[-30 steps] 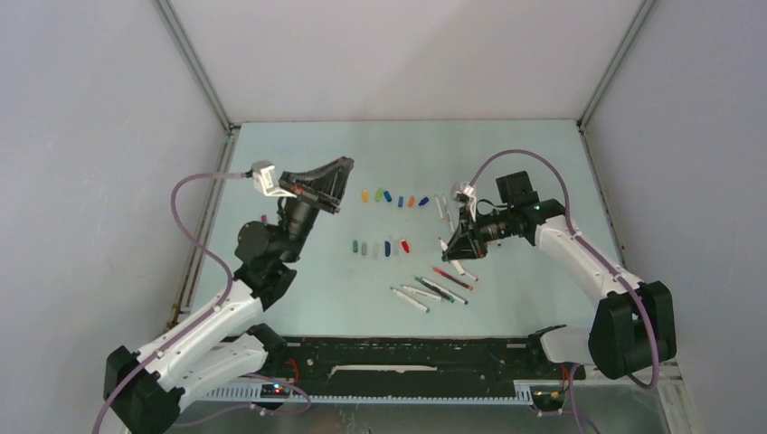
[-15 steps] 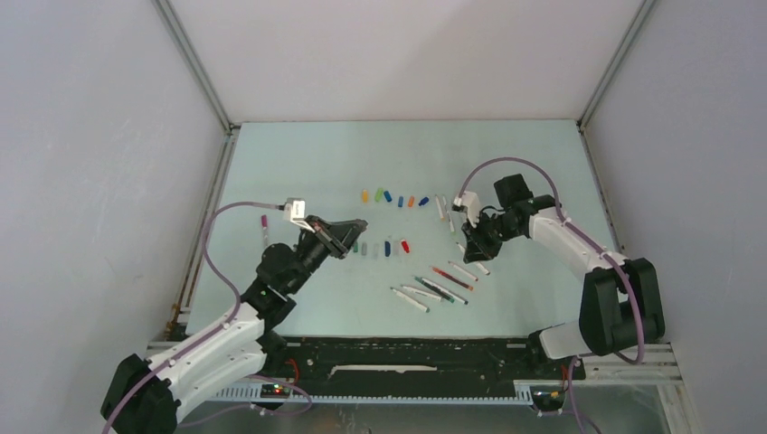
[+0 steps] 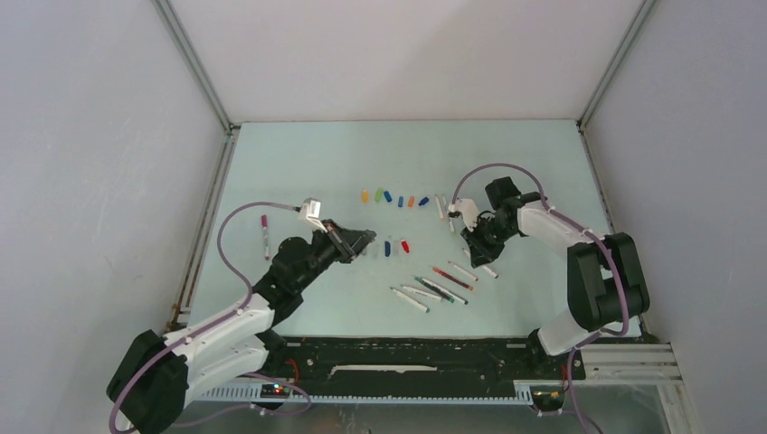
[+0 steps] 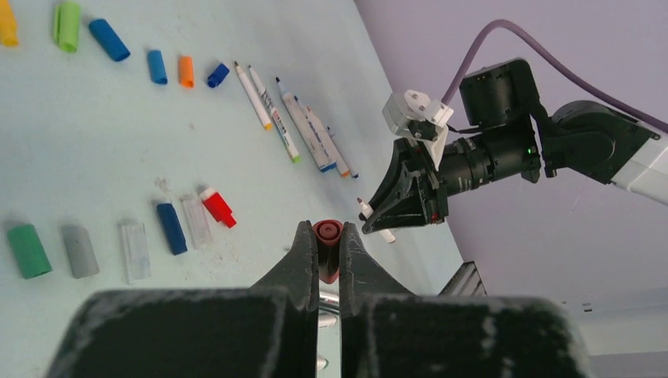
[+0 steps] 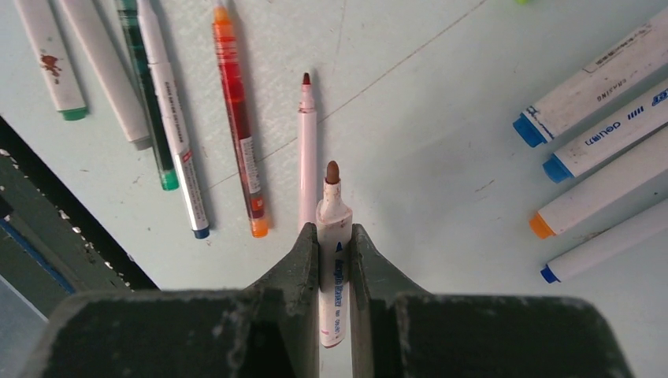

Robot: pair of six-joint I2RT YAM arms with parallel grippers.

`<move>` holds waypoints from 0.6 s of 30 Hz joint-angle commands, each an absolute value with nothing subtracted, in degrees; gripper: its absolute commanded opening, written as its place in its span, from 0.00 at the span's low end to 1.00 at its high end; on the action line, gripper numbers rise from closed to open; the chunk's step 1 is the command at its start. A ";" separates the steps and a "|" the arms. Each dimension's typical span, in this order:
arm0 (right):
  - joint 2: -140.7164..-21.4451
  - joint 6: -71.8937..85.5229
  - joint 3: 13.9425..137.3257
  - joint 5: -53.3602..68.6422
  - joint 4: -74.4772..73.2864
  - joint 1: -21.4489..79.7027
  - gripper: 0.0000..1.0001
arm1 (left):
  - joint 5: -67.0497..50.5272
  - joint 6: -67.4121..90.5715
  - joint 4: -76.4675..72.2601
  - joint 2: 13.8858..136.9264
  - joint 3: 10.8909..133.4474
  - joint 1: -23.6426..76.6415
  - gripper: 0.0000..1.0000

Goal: Open the pen caps
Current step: Place the pen at the center of the board.

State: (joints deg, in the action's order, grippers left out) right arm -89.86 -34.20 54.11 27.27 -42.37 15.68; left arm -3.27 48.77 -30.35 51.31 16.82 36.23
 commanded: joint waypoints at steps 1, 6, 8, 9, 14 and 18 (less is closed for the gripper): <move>-91.72 -33.49 56.90 24.55 -42.41 16.05 0.06 | -6.10 50.69 -32.59 52.81 19.49 35.93 0.00; -92.97 -33.20 57.08 24.05 -42.45 16.26 0.08 | -6.92 51.38 -33.31 54.02 19.51 35.95 0.00; -93.45 -33.13 57.21 23.76 -42.52 16.34 0.09 | -7.27 51.56 -33.56 54.37 19.59 35.93 0.00; -93.75 -33.06 57.22 23.59 -42.56 16.42 0.09 | -7.35 51.63 -33.64 54.48 19.60 35.90 0.00; -95.00 -32.79 57.53 22.80 -42.78 16.67 0.11 | -7.71 51.77 -33.77 54.75 19.69 35.94 0.00; -95.89 -32.70 57.81 22.29 -43.02 16.91 0.12 | -7.95 51.77 -33.76 54.98 19.77 35.93 0.00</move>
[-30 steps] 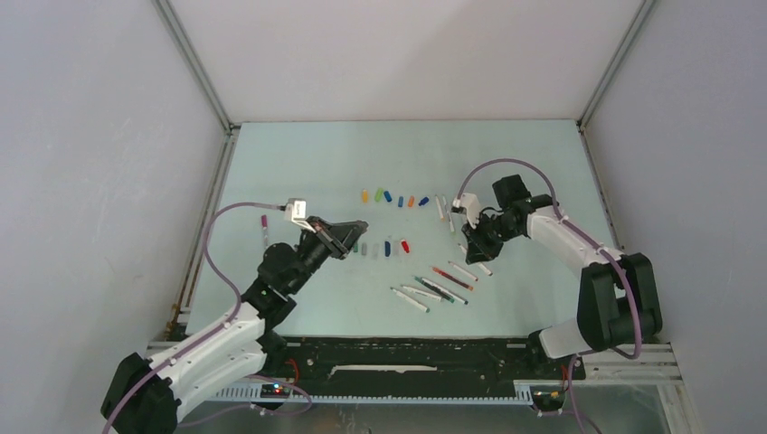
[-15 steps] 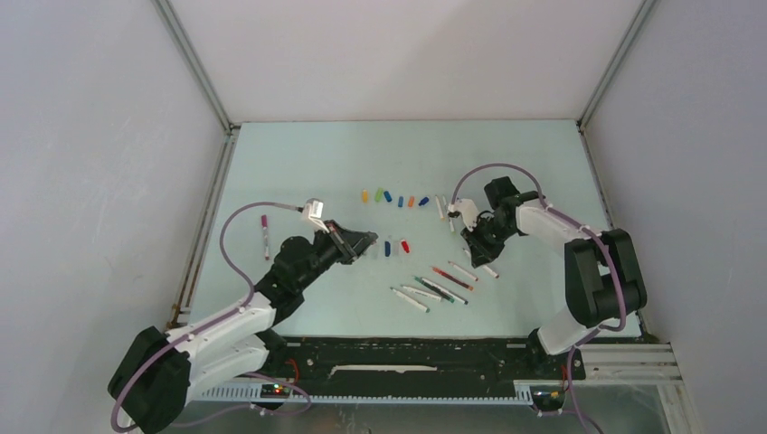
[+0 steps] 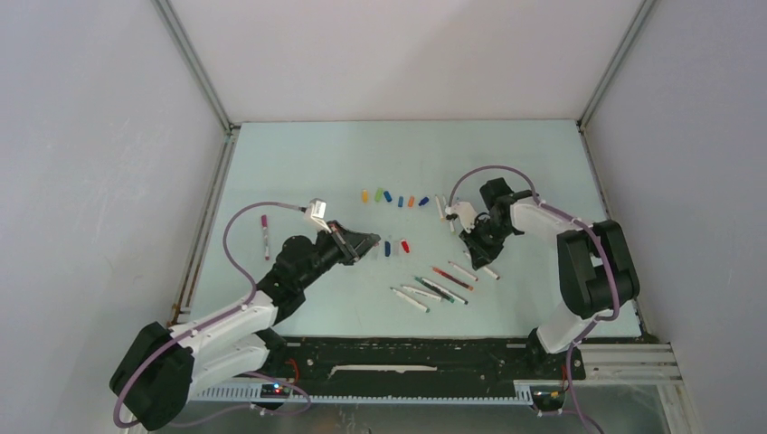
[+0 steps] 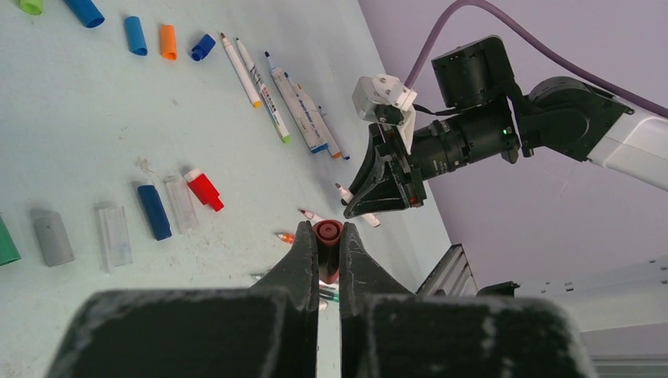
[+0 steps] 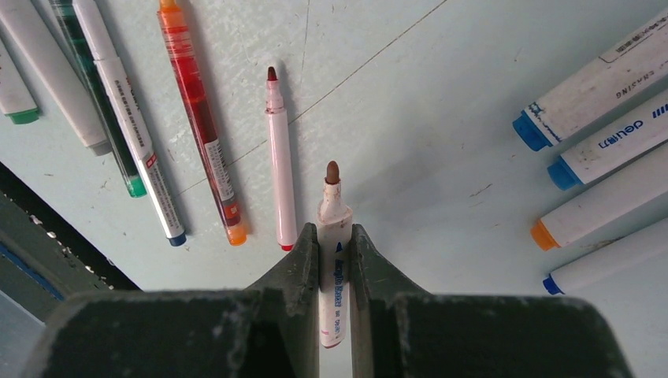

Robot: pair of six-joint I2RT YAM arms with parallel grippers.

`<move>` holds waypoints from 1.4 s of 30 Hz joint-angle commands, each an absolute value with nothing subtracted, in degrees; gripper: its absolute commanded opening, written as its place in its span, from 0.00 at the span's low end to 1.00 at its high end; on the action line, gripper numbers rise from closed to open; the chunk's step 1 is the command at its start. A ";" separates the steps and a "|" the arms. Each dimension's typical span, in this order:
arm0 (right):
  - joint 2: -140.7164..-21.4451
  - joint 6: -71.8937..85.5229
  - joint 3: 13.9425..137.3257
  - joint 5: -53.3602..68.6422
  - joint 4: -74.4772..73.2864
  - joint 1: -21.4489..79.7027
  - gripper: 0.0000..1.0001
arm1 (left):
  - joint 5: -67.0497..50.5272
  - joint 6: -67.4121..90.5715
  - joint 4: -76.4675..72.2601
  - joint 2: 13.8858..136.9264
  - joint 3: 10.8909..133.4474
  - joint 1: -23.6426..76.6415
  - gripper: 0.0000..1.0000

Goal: Open the pen caps
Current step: Place the pen at the center of the board.

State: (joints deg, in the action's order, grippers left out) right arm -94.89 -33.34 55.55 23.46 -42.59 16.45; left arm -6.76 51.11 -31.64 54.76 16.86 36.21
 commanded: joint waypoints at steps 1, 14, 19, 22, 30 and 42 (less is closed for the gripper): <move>-96.09 -32.74 57.81 22.16 -43.04 16.93 0.12 | -7.99 51.79 -33.82 54.95 19.78 35.88 0.00; -97.10 -32.68 58.08 21.71 -43.42 17.31 0.17 | -9.28 52.29 -34.74 56.48 20.19 35.91 0.00; -97.08 -32.66 58.05 21.62 -43.45 17.40 0.20 | -10.12 52.64 -35.24 57.36 20.52 35.94 0.00; -97.03 -32.62 58.07 21.62 -43.42 17.49 0.22 | -10.55 52.80 -35.42 57.99 20.81 35.97 0.00; -96.74 -32.53 58.20 21.80 -43.74 17.46 0.26 | -12.00 53.48 -36.37 59.78 21.40 35.95 0.00; -92.07 -32.89 58.65 24.01 -44.80 16.79 0.31 | -14.88 54.54 -36.34 64.20 24.11 36.82 0.00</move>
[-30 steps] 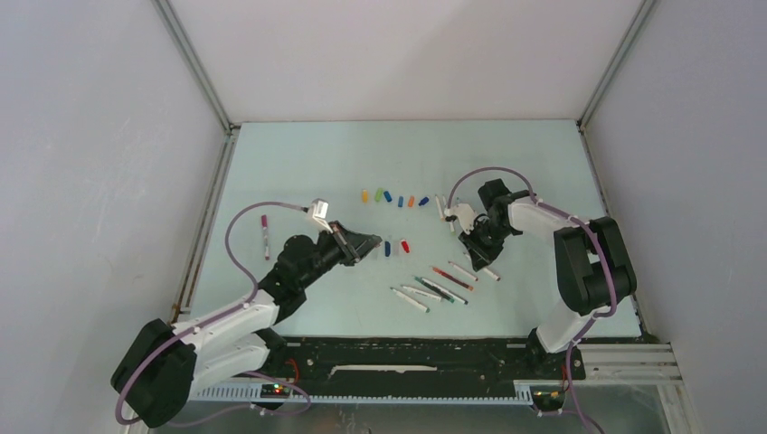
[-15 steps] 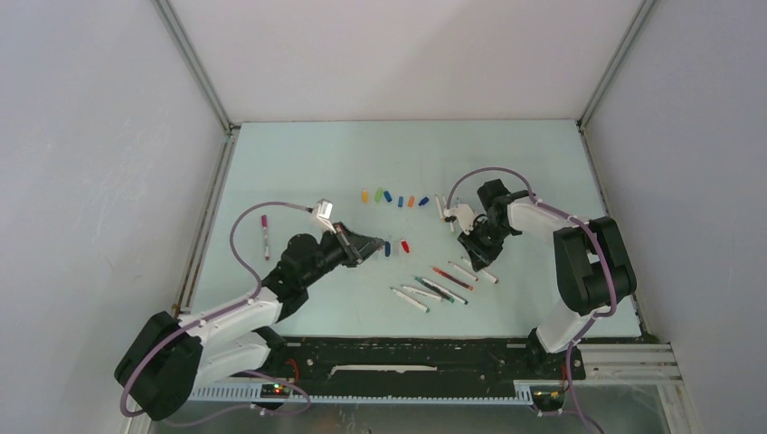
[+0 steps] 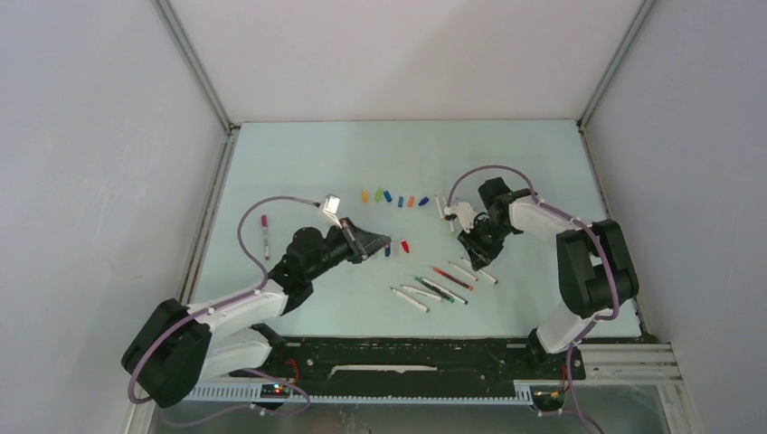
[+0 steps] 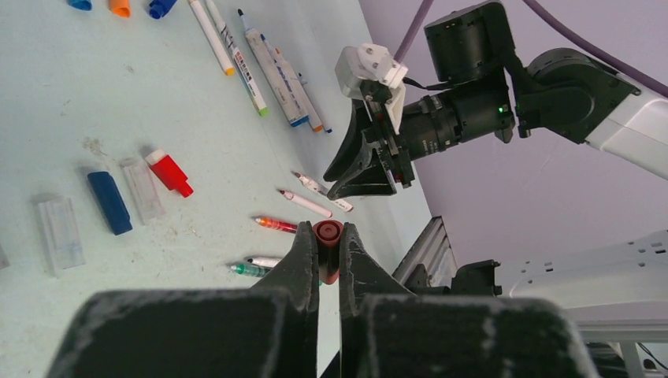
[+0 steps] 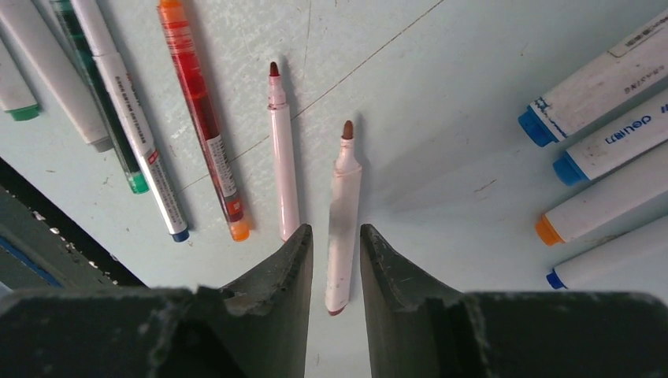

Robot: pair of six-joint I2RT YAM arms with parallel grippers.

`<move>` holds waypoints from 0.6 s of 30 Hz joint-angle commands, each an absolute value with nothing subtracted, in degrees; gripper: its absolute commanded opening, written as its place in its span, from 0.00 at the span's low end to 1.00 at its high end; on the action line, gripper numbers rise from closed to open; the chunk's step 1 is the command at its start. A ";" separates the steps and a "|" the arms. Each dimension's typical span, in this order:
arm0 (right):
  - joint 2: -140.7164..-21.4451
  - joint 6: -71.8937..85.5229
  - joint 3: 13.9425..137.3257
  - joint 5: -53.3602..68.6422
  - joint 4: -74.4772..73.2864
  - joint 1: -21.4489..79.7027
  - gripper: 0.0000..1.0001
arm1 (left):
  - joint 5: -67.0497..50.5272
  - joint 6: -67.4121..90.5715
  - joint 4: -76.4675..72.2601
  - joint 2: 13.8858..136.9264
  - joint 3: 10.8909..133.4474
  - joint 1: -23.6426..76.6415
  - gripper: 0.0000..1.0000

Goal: Open the pen caps
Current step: Place the pen at the center of the board, then place the pen cap at the center of the board.

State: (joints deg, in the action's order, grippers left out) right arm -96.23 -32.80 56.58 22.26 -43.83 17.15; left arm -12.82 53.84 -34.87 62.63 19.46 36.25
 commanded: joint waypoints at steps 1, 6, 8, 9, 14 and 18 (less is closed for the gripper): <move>-91.35 -32.96 58.68 24.55 -44.85 16.46 0.31 | -14.93 54.45 -36.04 64.76 24.61 37.21 0.00; -88.20 -33.76 58.66 27.70 -45.60 14.37 0.33 | -14.84 53.44 -32.88 67.77 27.66 39.20 0.00; -87.10 -34.14 58.68 29.06 -46.02 13.60 0.34 | -14.45 52.83 -31.73 69.02 28.88 39.91 0.00; -86.69 -34.30 58.70 29.59 -46.23 13.27 0.34 | -14.34 52.56 -30.90 69.68 29.59 40.23 0.00; -84.63 -34.68 58.70 31.14 -46.41 11.87 0.35 | -13.21 51.06 -26.03 72.53 33.03 41.58 0.00; -83.16 -34.80 58.67 31.78 -46.49 11.51 0.35 | -10.72 49.84 -20.93 74.30 35.77 42.41 0.00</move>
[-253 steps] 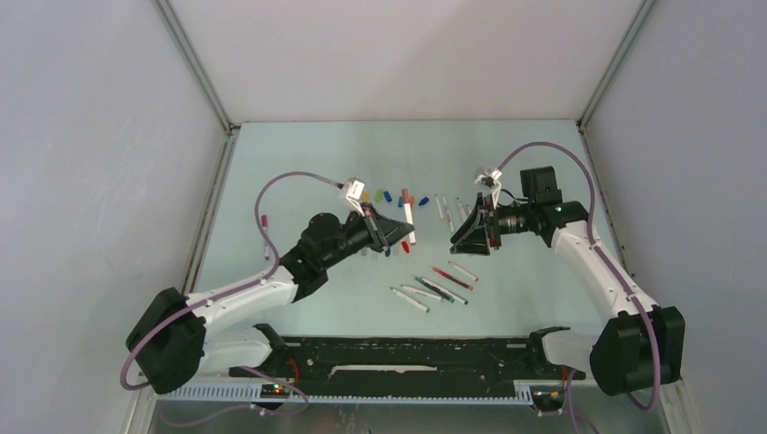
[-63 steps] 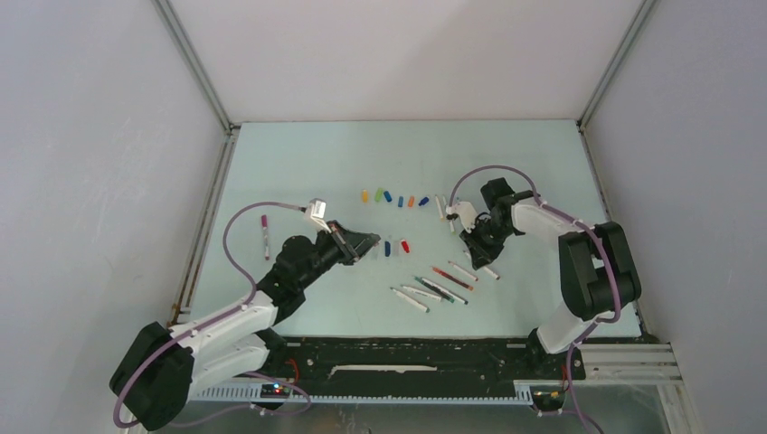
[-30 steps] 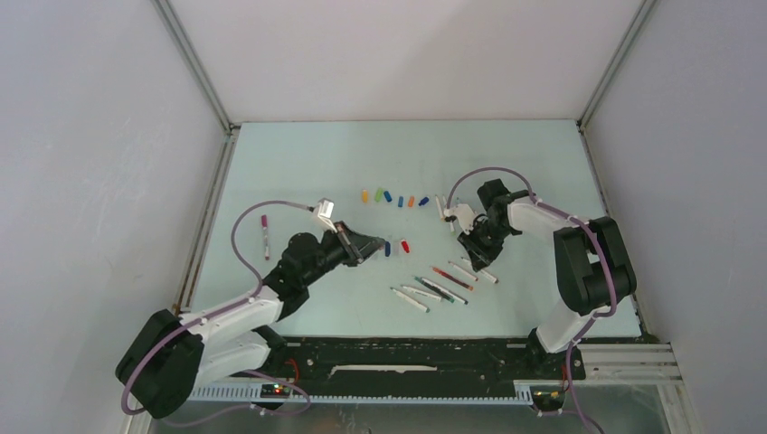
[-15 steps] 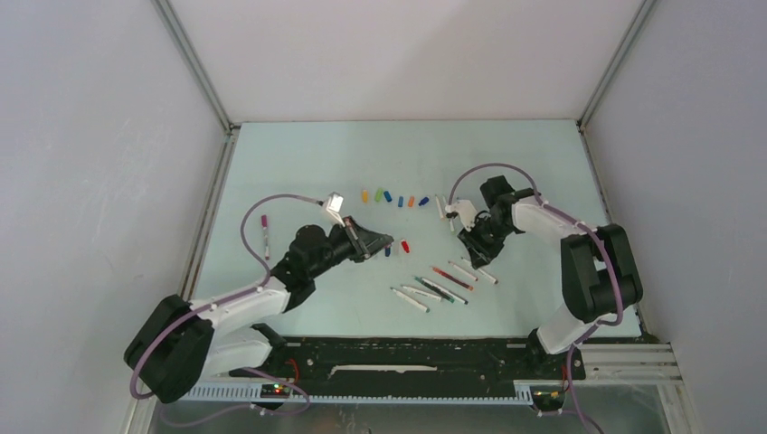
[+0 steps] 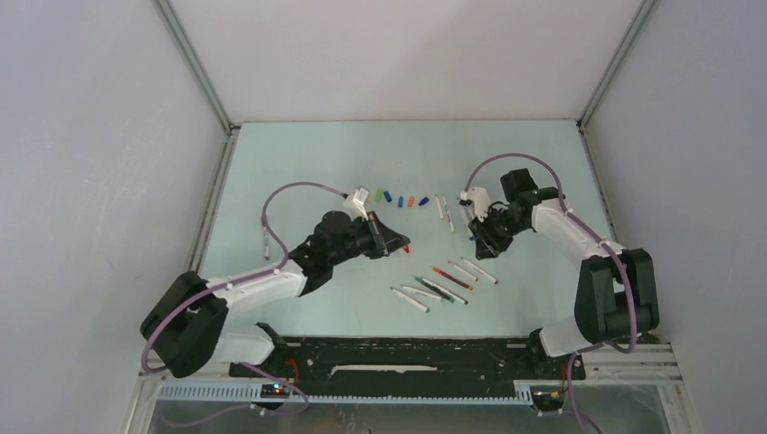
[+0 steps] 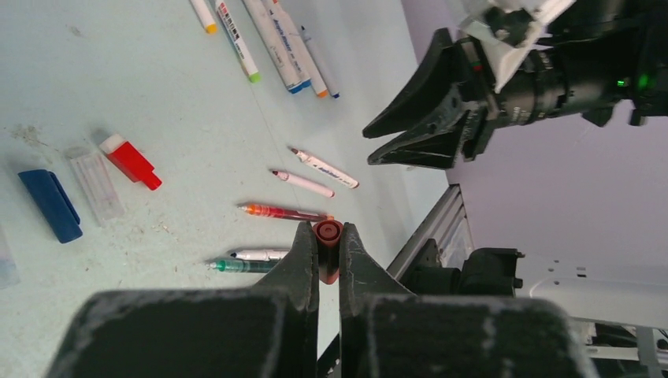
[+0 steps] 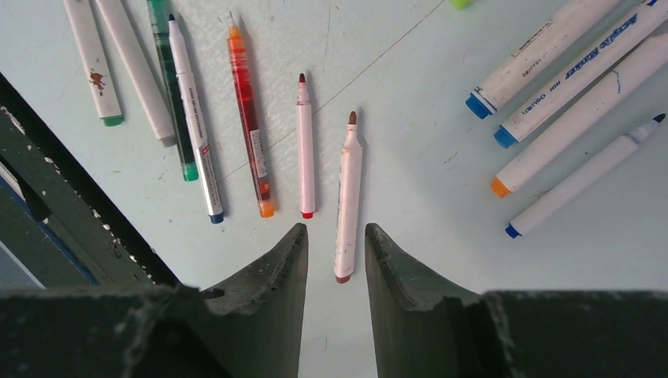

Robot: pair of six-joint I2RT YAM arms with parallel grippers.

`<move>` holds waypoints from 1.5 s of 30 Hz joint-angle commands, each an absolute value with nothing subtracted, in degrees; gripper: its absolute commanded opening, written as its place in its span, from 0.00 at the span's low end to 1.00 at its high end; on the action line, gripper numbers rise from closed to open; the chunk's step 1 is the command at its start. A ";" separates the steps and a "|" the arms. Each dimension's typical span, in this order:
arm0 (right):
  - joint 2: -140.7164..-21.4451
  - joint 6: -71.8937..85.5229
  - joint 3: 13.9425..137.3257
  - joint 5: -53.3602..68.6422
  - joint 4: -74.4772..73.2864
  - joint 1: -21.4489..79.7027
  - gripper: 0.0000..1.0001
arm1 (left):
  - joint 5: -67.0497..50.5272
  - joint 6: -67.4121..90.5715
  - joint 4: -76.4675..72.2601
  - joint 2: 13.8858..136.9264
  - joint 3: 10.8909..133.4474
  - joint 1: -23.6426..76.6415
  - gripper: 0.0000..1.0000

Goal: Open the pen caps
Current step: Place the pen cap at the center of the board.

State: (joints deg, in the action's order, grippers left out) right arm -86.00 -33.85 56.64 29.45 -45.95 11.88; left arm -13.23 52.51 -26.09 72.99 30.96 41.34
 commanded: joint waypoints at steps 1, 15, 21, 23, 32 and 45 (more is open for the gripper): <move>-82.86 -34.77 58.71 31.91 -46.40 11.44 0.35 | -10.09 49.53 -19.44 74.66 36.43 42.73 0.00; -79.83 -34.55 58.64 31.60 -46.06 9.76 0.35 | -3.64 46.72 -5.27 81.49 47.60 45.56 0.00; -78.91 -34.23 58.65 31.11 -45.73 9.52 0.36 | -0.70 46.52 1.08 85.00 53.05 46.66 0.01; -78.50 -34.17 58.67 30.88 -45.57 9.51 0.36 | 1.13 46.33 4.95 86.26 55.56 46.91 0.01; -78.13 -34.10 58.68 30.62 -45.55 9.54 0.36 | 5.30 45.44 16.30 96.13 68.32 47.73 0.03; -78.53 -34.04 58.66 30.38 -45.52 9.51 0.36 | 5.71 44.48 22.50 108.96 80.09 48.72 0.10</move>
State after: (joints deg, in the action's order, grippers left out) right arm -79.64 -34.02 56.64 30.61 -45.95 9.80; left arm 4.40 45.95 20.25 106.54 75.77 48.47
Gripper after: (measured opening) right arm 0.354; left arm 0.097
